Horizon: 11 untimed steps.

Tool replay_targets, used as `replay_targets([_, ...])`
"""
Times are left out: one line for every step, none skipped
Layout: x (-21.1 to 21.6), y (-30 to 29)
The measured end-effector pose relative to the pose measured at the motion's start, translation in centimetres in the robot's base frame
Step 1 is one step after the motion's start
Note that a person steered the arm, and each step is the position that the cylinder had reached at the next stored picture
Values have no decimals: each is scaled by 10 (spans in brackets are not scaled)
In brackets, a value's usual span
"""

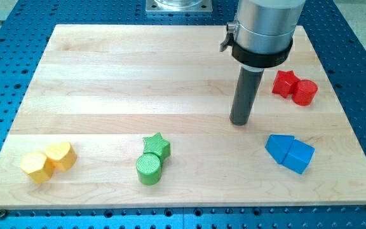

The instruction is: Move the green blocks upwards

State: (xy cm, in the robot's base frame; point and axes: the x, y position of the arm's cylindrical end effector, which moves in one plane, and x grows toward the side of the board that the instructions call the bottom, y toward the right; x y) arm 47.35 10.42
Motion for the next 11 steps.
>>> replay_targets([0, 0])
replay_targets([9, 4])
replay_targets([8, 4])
replay_targets([-3, 4])
replay_targets([-22, 6])
replay_targets([-45, 6])
replay_targets([-19, -41])
replay_targets([60, -85])
replay_targets([145, -118])
replay_targets([134, -151])
replay_targets([88, -151])
